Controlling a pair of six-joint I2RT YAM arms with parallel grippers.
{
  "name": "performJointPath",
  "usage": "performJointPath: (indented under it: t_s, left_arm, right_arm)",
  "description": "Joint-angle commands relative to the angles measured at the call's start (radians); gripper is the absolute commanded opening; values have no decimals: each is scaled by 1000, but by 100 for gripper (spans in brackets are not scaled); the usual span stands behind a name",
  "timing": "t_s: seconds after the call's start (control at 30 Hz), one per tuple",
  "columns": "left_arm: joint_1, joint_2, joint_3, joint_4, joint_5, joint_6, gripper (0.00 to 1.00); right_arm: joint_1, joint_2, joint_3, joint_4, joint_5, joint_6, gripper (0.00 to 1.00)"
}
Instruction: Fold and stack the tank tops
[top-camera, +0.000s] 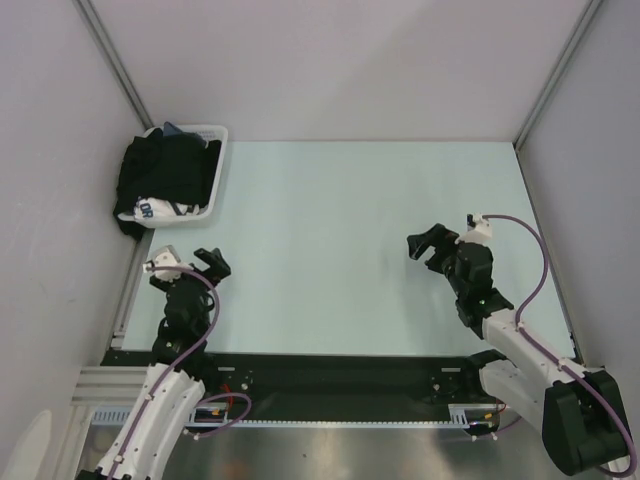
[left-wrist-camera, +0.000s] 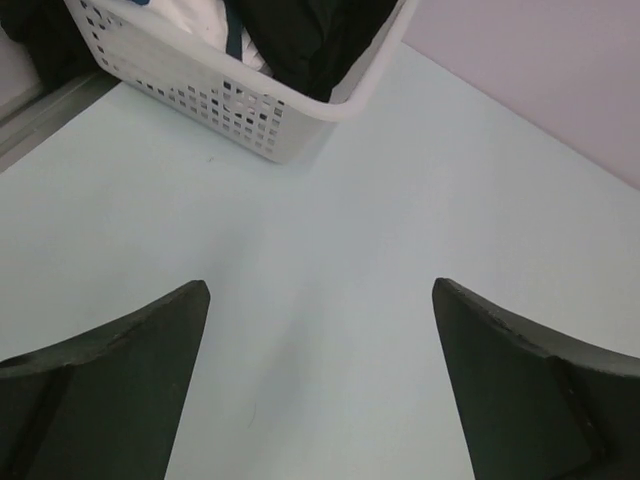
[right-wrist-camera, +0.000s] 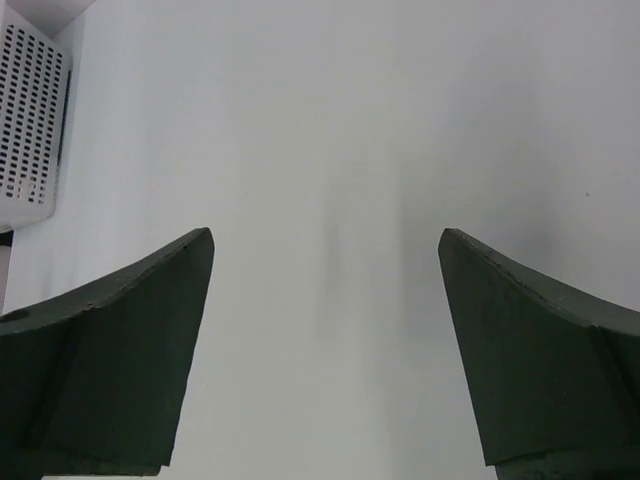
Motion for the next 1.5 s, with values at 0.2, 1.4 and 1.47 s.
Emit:
performJointPath:
  t_s: [0.2, 1.4, 1.47]
  left_arm:
    - [9, 234, 189, -67, 57, -248, 100]
    - [408, 1748, 1836, -733, -95, -233, 0]
    - [388, 1659, 1824, -699, -127, -220, 0]
  right_arm:
    - [6, 15, -10, 44, 4, -3, 99]
    - [9, 148, 30, 82, -70, -17, 100]
    - [9, 150, 30, 84, -73, -17, 100]
